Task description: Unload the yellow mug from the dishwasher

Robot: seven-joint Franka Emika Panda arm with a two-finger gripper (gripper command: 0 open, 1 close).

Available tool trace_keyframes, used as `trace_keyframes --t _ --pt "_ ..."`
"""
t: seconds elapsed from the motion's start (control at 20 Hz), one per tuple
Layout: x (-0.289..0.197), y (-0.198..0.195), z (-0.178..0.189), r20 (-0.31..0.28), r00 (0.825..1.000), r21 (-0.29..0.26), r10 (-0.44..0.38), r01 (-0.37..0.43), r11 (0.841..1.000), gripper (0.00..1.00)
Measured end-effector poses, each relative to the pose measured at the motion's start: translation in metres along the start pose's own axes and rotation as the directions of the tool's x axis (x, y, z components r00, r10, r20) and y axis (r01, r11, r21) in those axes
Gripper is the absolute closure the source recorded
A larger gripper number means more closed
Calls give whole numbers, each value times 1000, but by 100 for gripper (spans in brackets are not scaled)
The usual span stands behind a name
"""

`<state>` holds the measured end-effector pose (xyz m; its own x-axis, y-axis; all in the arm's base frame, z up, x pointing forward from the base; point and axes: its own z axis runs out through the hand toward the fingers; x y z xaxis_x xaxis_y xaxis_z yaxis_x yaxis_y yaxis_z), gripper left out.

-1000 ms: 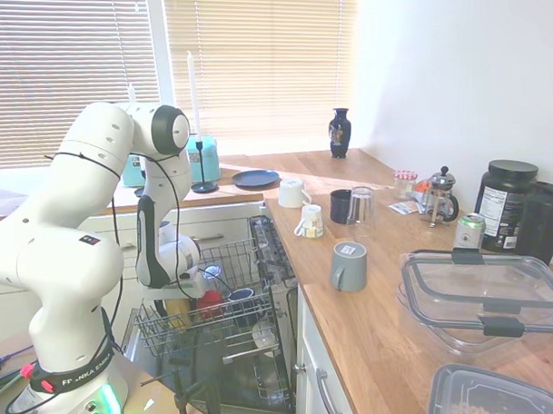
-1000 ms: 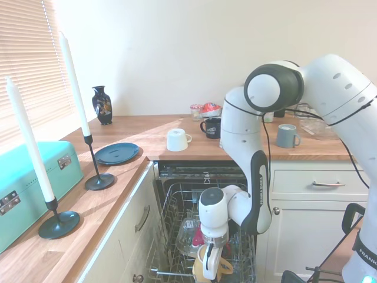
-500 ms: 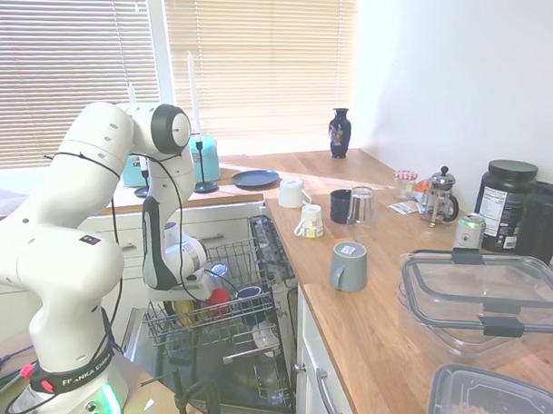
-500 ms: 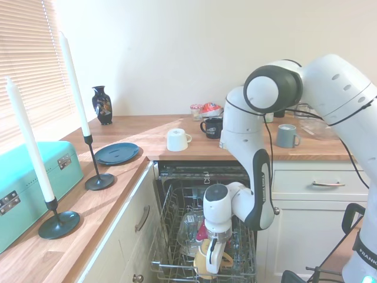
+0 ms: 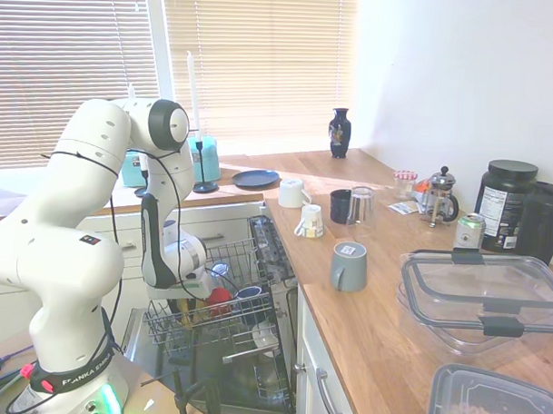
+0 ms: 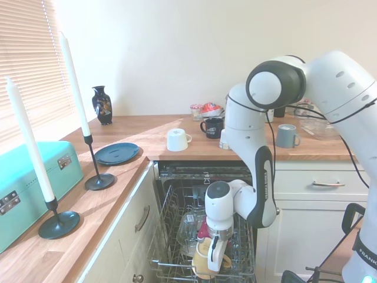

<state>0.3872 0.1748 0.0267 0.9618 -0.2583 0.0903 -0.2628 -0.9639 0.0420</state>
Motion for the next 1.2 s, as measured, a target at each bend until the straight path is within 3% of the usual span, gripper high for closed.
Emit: trace_keyframes --t 0.55,1.2 --pt "-2 -5 -8 -11 1000 9 1 -1 1000 100" --pt "-9 -5 -106 -117 992 30 52 -49 998 100"
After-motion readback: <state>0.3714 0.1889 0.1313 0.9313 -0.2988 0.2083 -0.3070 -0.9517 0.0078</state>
